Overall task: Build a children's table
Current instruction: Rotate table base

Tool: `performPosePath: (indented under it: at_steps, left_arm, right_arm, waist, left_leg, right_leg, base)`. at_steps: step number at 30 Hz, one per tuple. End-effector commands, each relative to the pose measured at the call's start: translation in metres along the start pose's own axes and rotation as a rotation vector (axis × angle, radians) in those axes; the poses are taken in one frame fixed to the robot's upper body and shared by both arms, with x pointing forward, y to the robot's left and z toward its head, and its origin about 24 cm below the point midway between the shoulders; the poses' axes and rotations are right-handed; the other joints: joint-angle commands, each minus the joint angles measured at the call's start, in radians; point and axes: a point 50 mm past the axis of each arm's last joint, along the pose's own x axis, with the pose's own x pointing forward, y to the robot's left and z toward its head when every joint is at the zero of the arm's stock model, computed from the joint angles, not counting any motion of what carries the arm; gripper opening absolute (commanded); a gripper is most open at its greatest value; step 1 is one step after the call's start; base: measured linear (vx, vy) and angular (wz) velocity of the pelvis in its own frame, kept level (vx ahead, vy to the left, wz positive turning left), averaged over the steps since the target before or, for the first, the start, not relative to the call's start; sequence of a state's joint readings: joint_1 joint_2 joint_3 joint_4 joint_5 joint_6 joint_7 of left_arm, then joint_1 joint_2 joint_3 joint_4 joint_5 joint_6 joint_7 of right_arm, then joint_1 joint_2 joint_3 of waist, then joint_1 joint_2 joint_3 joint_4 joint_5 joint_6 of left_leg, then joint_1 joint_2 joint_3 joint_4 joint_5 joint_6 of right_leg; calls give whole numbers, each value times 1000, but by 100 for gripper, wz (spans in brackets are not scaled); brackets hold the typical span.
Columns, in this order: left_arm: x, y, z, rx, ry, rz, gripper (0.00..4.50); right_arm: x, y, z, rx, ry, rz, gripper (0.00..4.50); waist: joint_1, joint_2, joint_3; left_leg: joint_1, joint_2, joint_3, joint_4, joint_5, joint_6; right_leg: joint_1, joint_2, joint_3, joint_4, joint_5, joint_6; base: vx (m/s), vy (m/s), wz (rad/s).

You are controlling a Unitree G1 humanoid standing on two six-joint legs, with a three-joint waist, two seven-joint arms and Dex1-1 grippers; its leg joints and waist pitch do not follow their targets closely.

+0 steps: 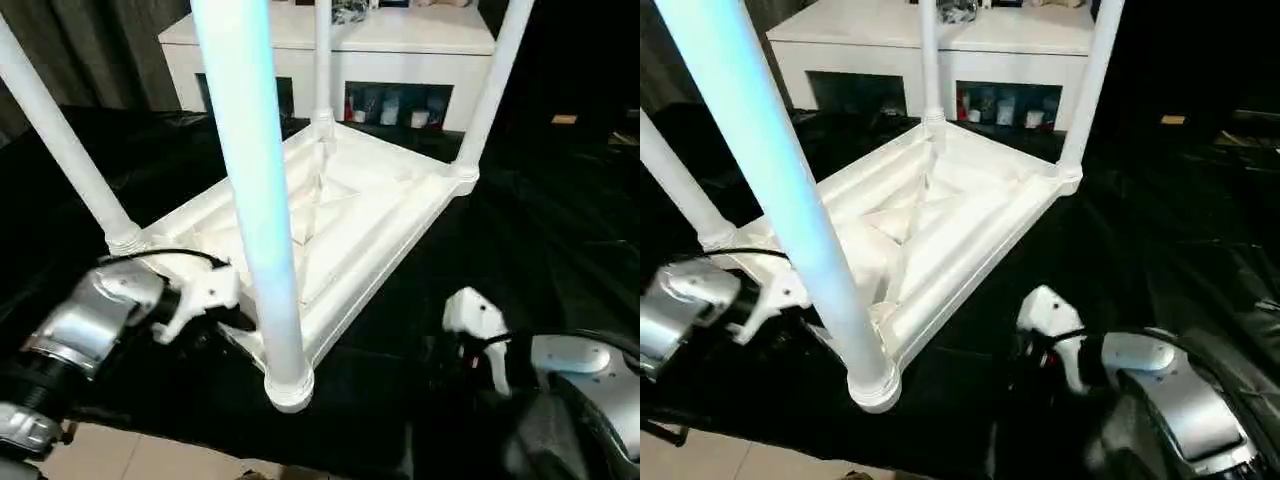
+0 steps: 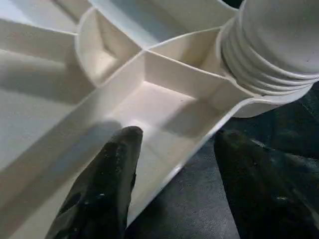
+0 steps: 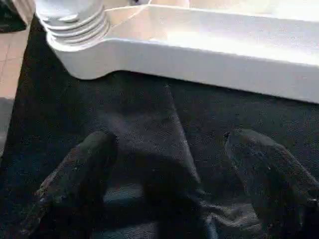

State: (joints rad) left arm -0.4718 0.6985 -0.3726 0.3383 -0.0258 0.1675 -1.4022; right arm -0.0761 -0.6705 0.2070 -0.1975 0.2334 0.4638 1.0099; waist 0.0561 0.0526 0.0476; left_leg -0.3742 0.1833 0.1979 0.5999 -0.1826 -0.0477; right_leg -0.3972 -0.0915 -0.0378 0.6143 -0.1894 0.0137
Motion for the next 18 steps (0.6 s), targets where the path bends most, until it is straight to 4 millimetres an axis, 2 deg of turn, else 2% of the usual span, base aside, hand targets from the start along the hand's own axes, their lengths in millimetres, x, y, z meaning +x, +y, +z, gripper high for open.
performPosePath:
  at_steps: [1,2,3,6,13,18]
  left_arm:
    - [1,2,3,17,19,-6,231]
    - [3,2,5,17,14,-15,231]
    - [6,1,7,15,9,-28,207]
    - [7,1,8,5,5,-39,195]
    - [10,0,3,-65,40,-8,150]
    - [13,3,9,-149,-38,91,120]
  right_arm:
    - [-1,1,6,-32,9,5,396]
    - [-1,0,7,-37,10,-3,396]
    - [-1,-5,8,-47,16,-37,396]
    - [0,-7,9,-48,20,-51,396]
    - [2,-5,8,-37,28,-49,396]
    - [1,-8,8,-39,24,-75,396]
  waist:
    - [3,-3,-52]
    - [3,-5,-52]
    - [3,-5,-52]
    - [4,-3,-54]
    - [1,-3,-55]
    - [-7,-7,-50]
  left_leg:
    - [23,44,-28,-87,-366,-16]
    - [23,44,-28,-88,-363,-16]
    - [22,44,-28,-87,-360,-16]
    - [25,44,-27,-87,-351,-16]
    - [17,42,-26,-84,-301,2]
    - [18,41,-26,-84,-323,3]
  right_leg:
    - [30,-50,37,-87,-347,-212]
    - [29,-50,37,-87,-342,-210]
    - [30,-50,37,-86,-337,-211]
    - [28,-49,37,-85,-316,-216]
    - [35,-48,36,-76,-234,-236]
    - [35,-49,35,-83,-284,-233]
  base:
    - [0,0,0]
    - [0,0,0]
    - [0,0,0]
    - [0,0,0]
    - [0,0,0]
    - [0,0,0]
